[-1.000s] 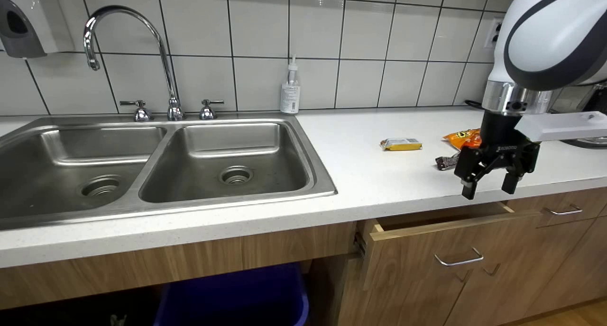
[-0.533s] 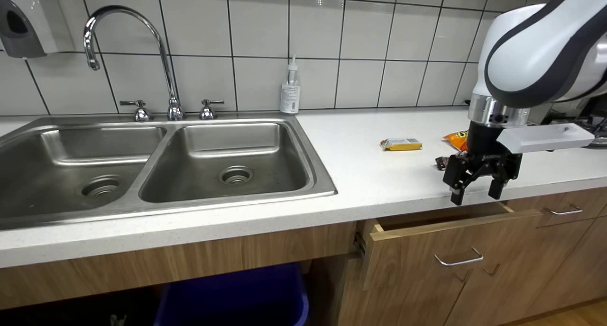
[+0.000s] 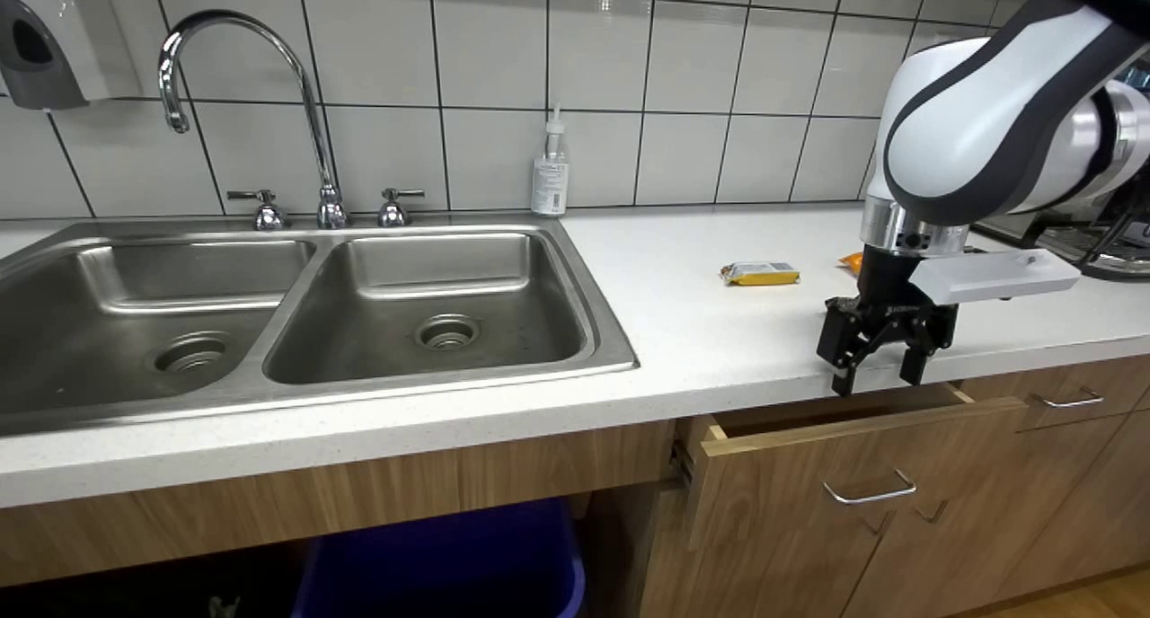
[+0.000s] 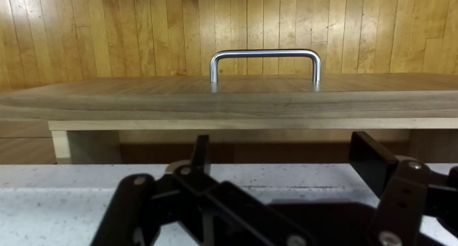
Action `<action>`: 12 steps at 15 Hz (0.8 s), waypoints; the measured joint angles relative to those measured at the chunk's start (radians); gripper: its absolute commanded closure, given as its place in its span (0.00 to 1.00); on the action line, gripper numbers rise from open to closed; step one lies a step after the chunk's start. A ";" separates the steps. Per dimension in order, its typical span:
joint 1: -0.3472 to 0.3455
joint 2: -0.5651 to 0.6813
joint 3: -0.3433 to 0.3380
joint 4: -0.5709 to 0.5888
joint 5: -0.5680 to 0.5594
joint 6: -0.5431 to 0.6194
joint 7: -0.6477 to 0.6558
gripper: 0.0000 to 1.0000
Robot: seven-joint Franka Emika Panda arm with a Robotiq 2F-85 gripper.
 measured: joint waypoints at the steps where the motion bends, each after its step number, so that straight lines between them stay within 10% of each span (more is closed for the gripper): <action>1: 0.002 0.005 0.000 0.000 0.000 0.010 0.000 0.00; 12: 0.015 0.070 -0.025 0.003 -0.003 0.105 0.000 0.00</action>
